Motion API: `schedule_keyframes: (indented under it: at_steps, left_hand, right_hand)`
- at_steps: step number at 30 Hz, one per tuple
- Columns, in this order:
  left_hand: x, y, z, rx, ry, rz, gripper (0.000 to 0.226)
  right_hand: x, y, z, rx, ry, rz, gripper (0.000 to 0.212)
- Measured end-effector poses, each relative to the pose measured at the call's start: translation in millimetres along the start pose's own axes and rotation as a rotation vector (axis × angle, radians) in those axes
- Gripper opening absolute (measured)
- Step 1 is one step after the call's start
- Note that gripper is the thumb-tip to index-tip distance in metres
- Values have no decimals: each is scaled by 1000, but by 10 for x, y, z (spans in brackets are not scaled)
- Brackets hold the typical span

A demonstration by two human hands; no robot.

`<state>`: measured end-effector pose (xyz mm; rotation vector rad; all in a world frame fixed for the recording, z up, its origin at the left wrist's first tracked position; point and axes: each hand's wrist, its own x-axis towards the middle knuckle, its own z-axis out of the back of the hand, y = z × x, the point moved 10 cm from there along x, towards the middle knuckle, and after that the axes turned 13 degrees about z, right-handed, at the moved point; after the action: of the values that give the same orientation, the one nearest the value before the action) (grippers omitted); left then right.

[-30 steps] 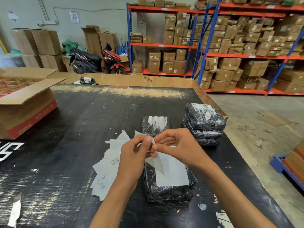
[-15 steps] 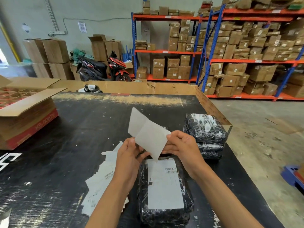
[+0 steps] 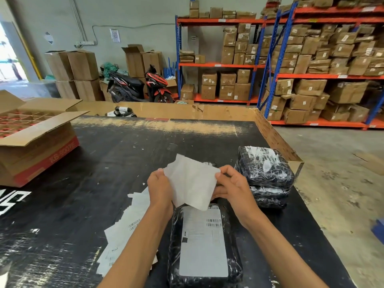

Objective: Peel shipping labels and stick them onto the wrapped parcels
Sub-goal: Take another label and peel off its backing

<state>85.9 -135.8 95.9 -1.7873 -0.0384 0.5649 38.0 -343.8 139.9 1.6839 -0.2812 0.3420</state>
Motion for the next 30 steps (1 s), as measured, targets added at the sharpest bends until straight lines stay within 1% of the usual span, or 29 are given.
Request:
schedule_keyframes:
  at_steps: [3,6,10,14,17,19,21,24,27,30]
  left_hand:
    - [218,-4,192,10,-86,-24,30]
    - [452,-9,393,2,-186,-50,26]
    - [664,64,645,-10,-357,-17,30]
    - [807,171,870,-18,-510,3,31]
    - [973,309,1052,-19,-581,52,30]
    - [1094,389,1116,9,-595,91,26]
    - [1230,458,1106,63,-572,127,18]
    - [1372,479,1041,153,-519,105,24]
    - [1459,454,1002,358,-494,47,26]
    - [1520,492,999,600,-484,54,28]
  right_hand:
    - [75,-97,262,-104,-37,-27,16]
    - [156,-221,520,-229,-66,-67,17]
    - [267,-356,786,-364,-152,-84,15]
    - [385,-418,953,-408,-244,-68,16]
    - [501,-418,1095,-415,-302,-54,16]
    - [584,-462,1083,-411,-267,-64,15]
    - [654,-559,984,-388,-202,-90,16]
    - [705,-711,820,-360,-137,-121,17]
    - [708,-850,686,-344,-95,-154,17]
    - [709,-962,565,-337,-63,-178,16]
